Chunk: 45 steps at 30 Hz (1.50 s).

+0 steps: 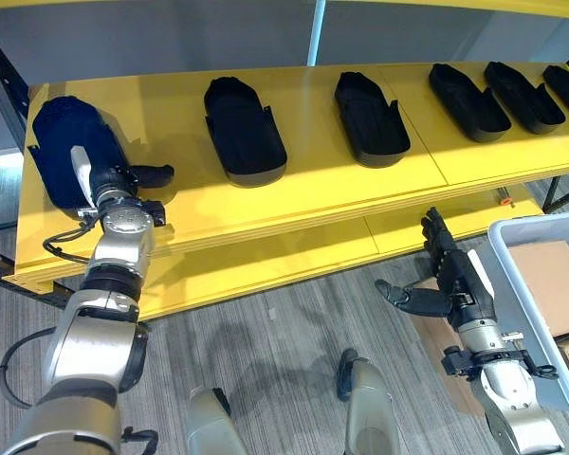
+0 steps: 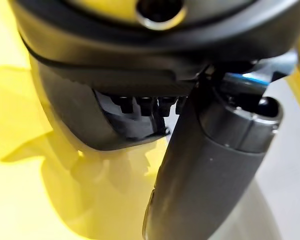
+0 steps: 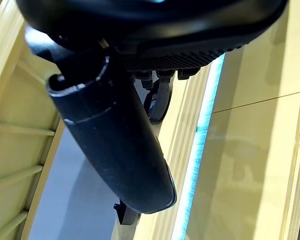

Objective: Move parts from the plastic box to the shelf.

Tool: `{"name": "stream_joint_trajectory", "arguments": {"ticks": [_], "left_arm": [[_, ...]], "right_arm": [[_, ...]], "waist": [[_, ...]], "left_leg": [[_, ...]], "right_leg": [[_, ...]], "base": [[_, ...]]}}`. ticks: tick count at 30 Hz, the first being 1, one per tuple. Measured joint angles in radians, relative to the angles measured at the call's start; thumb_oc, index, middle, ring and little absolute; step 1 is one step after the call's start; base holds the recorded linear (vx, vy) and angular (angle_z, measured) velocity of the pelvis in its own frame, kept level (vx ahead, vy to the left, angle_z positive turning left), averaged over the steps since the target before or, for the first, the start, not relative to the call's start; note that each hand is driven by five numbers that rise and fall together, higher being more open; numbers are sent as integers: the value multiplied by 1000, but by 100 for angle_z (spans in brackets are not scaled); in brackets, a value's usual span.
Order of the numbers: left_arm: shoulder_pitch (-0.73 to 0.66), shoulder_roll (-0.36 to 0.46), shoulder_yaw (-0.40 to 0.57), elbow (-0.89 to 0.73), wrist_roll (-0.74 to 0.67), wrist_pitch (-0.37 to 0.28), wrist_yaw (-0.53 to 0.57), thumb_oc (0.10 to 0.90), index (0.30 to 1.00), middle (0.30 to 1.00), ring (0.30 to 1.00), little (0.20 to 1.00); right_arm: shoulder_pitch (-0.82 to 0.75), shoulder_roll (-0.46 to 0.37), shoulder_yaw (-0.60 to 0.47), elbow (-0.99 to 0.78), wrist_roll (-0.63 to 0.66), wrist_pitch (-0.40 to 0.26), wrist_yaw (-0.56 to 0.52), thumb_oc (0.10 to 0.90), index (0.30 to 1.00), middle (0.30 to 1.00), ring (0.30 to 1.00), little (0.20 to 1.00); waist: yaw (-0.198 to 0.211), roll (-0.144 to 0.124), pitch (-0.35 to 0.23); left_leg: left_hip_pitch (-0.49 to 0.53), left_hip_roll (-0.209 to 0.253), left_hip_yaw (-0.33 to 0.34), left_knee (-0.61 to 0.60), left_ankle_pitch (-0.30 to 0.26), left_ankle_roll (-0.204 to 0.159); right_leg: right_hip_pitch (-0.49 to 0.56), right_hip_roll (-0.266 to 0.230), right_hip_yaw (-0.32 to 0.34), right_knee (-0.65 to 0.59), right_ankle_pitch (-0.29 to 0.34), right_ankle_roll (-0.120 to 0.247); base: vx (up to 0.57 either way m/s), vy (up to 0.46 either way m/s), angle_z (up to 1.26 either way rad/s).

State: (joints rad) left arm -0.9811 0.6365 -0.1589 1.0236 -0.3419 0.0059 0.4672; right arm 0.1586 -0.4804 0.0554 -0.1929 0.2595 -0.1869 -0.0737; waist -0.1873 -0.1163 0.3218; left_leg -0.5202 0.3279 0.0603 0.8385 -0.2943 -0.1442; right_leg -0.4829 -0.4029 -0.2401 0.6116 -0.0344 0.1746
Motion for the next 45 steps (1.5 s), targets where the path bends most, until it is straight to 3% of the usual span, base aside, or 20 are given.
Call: {"name": "stream_joint_trajectory", "arguments": {"ticks": [10, 12, 20, 45], "left_arm": [[-28, 3, 3, 30, 5, 14, -1, 900, 1000, 1000, 1000, 1000], [-31, 23, -44, 46, 60, 16, -8, 900, 1000, 1000, 1000, 1000], [-64, 40, -66, 119, 193, 41, -59, 900, 1000, 1000, 1000, 1000], [-55, 49, -70, 83, 238, 62, -83, 900, 1000, 1000, 1000, 1000]], "right_arm": [[1, -32, 0, -2, 20, 0, 3, 900, 1000, 1000, 1000, 1000], [1, -41, -2, -9, 20, 0, 9, 900, 1000, 1000, 1000, 1000], [10, -47, -11, -50, 21, -1, 24, 900, 1000, 1000, 1000, 1000], [31, -47, -40, -50, 21, -1, 40, 900, 1000, 1000, 1000, 1000]], "waist": [[2, 2, 9], [4, 3, 22], [-1, 6, 26], [6, 6, 26]], "left_leg": [[-3, -1, -11, 1, -2, 3], [-3, -1, -12, 4, -1, 1], [-4, 0, -13, 11, -3, 3], [-7, -1, -12, 17, -2, 1]], "right_leg": [[1, -2, -8, 14, -9, -2], [0, -4, -7, 22, -10, -6], [-1, -5, -6, 27, -15, -5], [-9, -7, 1, 37, -16, -4]], "base": [[-2, 2, 0], [0, 0, 0], [0, 0, 0], [0, 0, 0]]}}
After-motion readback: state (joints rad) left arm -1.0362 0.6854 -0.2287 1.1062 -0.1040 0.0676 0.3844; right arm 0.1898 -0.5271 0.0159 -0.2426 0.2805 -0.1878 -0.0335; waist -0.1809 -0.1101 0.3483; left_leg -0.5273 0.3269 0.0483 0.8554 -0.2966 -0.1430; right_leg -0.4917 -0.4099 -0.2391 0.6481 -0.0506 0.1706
